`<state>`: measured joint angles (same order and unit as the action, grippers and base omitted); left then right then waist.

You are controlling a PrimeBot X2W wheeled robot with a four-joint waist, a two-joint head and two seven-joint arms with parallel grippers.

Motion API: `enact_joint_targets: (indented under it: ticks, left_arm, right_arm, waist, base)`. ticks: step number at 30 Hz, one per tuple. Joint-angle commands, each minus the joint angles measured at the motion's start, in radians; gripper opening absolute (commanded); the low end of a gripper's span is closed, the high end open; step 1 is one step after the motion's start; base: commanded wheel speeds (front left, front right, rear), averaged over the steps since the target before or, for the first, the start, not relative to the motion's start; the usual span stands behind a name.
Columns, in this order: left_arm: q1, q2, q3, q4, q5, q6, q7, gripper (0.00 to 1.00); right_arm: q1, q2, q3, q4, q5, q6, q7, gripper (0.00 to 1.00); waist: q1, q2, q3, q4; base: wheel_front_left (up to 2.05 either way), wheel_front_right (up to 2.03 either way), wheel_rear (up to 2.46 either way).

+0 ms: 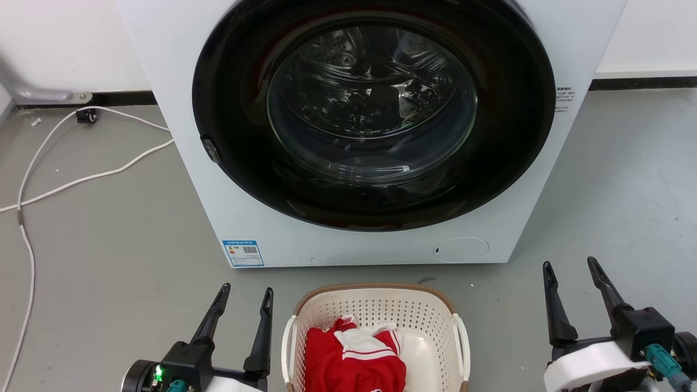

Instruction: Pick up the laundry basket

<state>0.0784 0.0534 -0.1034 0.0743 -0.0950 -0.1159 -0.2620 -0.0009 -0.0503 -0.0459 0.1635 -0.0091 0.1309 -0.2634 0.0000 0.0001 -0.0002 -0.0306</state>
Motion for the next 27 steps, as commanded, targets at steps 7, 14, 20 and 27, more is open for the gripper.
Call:
enact_joint_targets:
  ticks: [7,14,20,27]
  left_arm:
    - [-0.004,-0.003,0.013,0.005,0.001,-0.007,-0.004,1.0]
    - [-0.005,-0.003,0.014,0.009,0.0,-0.01,-0.004,1.0]
    - [0.004,-0.003,0.014,0.027,-0.019,-0.01,-0.004,1.0]
    - [-0.063,-0.003,0.036,0.08,-0.001,-0.01,-0.004,1.0]
  right_arm:
    - [-0.014,0.0,-0.002,0.005,0.0,0.0,-0.002,1.0]
    - [-0.012,0.0,-0.003,0.008,0.006,0.0,-0.002,1.0]
    - [-0.017,0.0,0.007,0.007,-0.001,0.0,-0.002,1.0]
    - [-0.078,0.0,0.022,0.016,0.001,0.0,-0.002,1.0]
  waist:
    - [0.0,-0.0001,0.0,0.003]
    - [0.0,-0.0001,-0.002,0.006]
    - [0.0,-0.0001,0.011,0.005]
    - [0.0,-0.0001,0.137,-0.002]
  base:
    - [0.0,0.0,0.0]
    - [0.0,0.0,0.0]
    - [0.0,0.0,0.0]
    - [0.0,0.0,0.0]
